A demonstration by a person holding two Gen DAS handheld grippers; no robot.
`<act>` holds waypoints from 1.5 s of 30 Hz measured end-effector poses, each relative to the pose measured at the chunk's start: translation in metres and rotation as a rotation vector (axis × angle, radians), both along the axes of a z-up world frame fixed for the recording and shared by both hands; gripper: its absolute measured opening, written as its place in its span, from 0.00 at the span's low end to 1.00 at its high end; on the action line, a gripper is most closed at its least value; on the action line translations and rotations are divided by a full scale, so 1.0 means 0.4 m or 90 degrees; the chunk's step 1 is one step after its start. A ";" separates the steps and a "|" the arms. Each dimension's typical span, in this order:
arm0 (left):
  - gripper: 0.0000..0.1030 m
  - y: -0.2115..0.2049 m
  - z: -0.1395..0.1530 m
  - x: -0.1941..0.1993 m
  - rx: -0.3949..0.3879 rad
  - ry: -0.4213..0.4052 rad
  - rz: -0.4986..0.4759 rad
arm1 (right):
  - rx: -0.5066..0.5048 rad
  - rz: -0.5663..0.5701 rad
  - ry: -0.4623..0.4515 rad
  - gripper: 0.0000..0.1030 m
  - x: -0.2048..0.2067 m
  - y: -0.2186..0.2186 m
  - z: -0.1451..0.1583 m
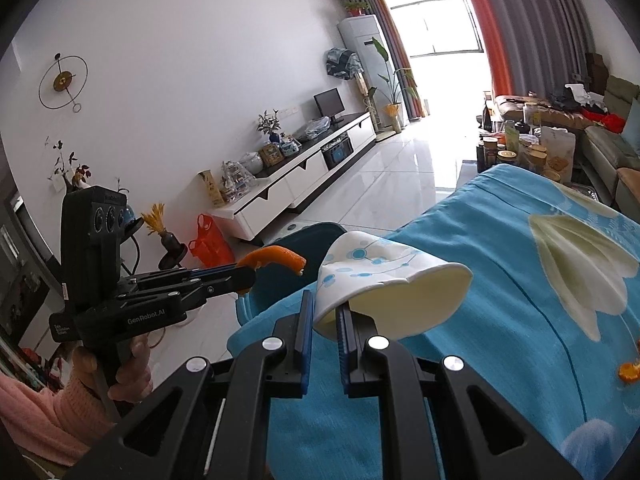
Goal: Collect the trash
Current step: 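Carry the orange peel and paper cup over the teal bin with both tools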
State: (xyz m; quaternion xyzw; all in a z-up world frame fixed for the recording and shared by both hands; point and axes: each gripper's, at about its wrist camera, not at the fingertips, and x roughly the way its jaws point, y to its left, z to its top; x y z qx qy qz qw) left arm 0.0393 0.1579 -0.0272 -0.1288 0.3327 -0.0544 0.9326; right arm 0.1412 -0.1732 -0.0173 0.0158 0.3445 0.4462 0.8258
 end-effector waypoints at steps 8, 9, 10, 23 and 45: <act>0.13 0.046 -0.006 -0.003 -0.003 0.001 0.026 | -0.010 0.017 -0.004 0.10 0.008 0.044 0.004; 0.13 0.049 -0.005 -0.005 -0.002 0.001 0.029 | -0.011 0.019 -0.004 0.10 0.009 0.048 0.003; 0.13 0.052 -0.005 -0.005 -0.002 0.001 0.032 | -0.012 0.021 -0.004 0.10 0.010 0.054 0.003; 0.13 0.097 -0.018 -0.009 -0.003 0.008 0.066 | -0.030 0.044 -0.010 0.10 0.017 0.101 0.003; 0.13 0.130 -0.042 0.003 -0.007 0.027 0.100 | -0.070 0.079 -0.016 0.10 0.028 0.205 0.004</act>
